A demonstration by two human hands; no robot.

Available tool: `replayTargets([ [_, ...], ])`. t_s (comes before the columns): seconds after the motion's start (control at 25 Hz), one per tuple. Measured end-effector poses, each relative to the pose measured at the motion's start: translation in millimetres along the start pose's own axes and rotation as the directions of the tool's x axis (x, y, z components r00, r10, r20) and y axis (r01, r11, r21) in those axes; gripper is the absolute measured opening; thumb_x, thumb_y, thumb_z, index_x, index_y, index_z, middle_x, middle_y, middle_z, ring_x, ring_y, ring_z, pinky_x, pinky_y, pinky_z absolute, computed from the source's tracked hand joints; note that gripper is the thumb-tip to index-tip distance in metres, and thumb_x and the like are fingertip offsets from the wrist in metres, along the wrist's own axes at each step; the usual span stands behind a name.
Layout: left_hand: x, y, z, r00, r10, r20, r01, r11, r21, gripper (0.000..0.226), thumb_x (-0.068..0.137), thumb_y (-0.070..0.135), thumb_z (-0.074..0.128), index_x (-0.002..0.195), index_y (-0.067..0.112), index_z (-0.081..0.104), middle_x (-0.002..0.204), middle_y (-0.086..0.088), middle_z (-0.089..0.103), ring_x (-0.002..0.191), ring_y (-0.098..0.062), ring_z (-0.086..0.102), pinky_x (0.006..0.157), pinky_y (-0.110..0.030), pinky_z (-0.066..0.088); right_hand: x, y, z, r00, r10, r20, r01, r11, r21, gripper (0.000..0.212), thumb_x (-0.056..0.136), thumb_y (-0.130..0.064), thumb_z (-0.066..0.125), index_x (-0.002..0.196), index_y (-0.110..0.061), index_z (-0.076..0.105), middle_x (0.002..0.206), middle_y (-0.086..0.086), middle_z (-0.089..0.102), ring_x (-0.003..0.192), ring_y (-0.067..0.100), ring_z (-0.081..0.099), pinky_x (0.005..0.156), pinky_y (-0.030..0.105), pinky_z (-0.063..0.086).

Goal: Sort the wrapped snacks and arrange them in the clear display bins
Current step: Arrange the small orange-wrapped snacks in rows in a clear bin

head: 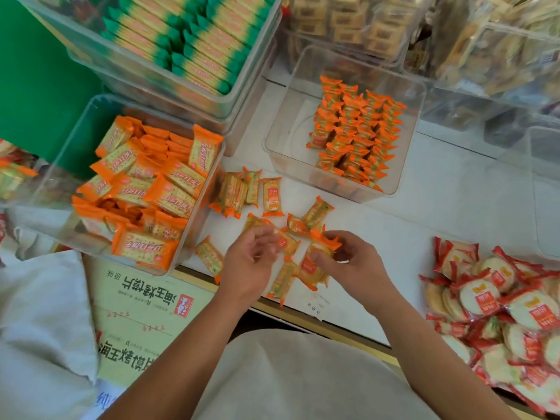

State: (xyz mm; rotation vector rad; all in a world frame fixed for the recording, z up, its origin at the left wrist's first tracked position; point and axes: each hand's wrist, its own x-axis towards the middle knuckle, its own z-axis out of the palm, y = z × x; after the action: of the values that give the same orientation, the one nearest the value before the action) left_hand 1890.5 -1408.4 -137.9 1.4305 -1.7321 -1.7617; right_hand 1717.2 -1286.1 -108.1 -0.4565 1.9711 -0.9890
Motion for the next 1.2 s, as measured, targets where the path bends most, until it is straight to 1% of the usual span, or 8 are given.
replayTargets([
  [0.16,7,-70,-9,0.994,-0.108,-0.023,0.101,0.798,0.595,0.044,0.088,0.022,0.073,0.13,0.016,0.062,0.119,-0.003,0.066,0.113,-0.024,0.064,0.094,-0.04,0.056,-2,10,-8,0.994,0.023,-0.103,-0.026,0.999,-0.028,0.044,0.082,-0.038,0.085,0.121,-0.03,0.067,0.099,-0.011,0.071,0.09,0.007,0.066,0.073,0.016,0.05],
  [0.4,17,-90,1,0.996,-0.089,-0.008,0.058,0.572,0.818,0.054,0.08,0.038,0.08,0.126,0.02,0.058,0.121,-0.004,0.057,0.113,-0.028,0.057,0.09,-0.043,0.054,-4,19,-18,0.995,0.024,-0.095,-0.027,0.999,-0.034,0.047,0.082,-0.04,0.085,0.124,-0.029,0.066,0.103,-0.011,0.072,0.095,0.009,0.067,0.074,0.018,0.05],
  [0.52,11,-72,2,0.996,-0.093,-0.011,0.077,0.745,0.662,0.047,0.088,0.033,0.074,0.131,0.02,0.058,0.111,0.001,0.066,0.103,-0.021,0.064,0.086,-0.035,0.054,-1,13,-23,0.996,-0.009,-0.086,0.006,1.0,-0.029,0.048,0.083,-0.04,0.084,0.125,-0.03,0.065,0.105,-0.01,0.071,0.097,0.01,0.066,0.075,0.017,0.049],
  [0.64,1,-24,5,0.988,-0.153,-0.024,0.155,0.983,0.094,0.024,0.096,0.025,0.069,0.119,0.021,0.064,0.093,0.004,0.076,0.092,-0.022,0.072,0.079,-0.037,0.058,10,0,-31,0.995,-0.046,-0.088,0.042,0.998,-0.049,0.051,0.084,-0.041,0.083,0.128,-0.03,0.063,0.106,-0.009,0.07,0.097,0.01,0.066,0.074,0.019,0.049],
  [0.8,-1,45,6,0.969,-0.132,0.207,0.208,0.891,-0.403,0.026,0.103,0.01,0.055,0.125,0.015,0.07,0.113,-0.016,0.075,0.101,-0.032,0.073,0.082,-0.042,0.058,29,-34,-42,0.992,-0.107,-0.061,0.108,0.994,0.004,0.053,0.087,-0.042,0.08,0.134,-0.038,0.056,0.109,-0.008,0.068,0.09,0.01,0.066,0.074,0.022,0.051],
  [0.96,20,86,13,0.982,-0.023,0.186,0.085,0.939,-0.333,0.033,0.094,0.013,0.071,0.126,0.014,0.066,0.109,-0.012,0.076,0.099,-0.031,0.074,0.079,-0.037,0.061,56,-74,-53,0.978,-0.209,-0.013,0.209,0.978,0.015,0.046,0.091,-0.044,0.075,0.134,-0.041,0.058,0.113,-0.011,0.07,0.095,0.017,0.069,0.089,0.042,0.06],
  [1.12,58,110,26,0.985,0.067,0.162,-0.022,0.965,-0.263,0.026,0.096,0.015,0.071,0.122,0.021,0.073,0.106,-0.005,0.077,0.1,-0.026,0.073,0.083,-0.039,0.063,81,-111,-58,0.968,-0.245,0.044,0.244,0.969,0.037,0.019,0.105,-0.042,0.052,0.122,-0.044,0.061,0.104,-0.013,0.071,0.097,0.013,0.068,0.095,0.048,0.057],
  [1.2,80,121,33,0.983,0.139,0.121,-0.115,0.976,-0.187,0.025,0.099,0.014,0.067,0.123,0.021,0.073,0.103,-0.002,0.078,0.096,-0.028,0.073,0.081,-0.04,0.064,96,-128,-60,0.97,-0.234,0.065,0.228,0.97,0.085,0.029,0.105,-0.054,0.043,0.12,-0.041,0.064,0.112,-0.008,0.071,0.105,0.013,0.067,0.098,0.047,0.056],
])
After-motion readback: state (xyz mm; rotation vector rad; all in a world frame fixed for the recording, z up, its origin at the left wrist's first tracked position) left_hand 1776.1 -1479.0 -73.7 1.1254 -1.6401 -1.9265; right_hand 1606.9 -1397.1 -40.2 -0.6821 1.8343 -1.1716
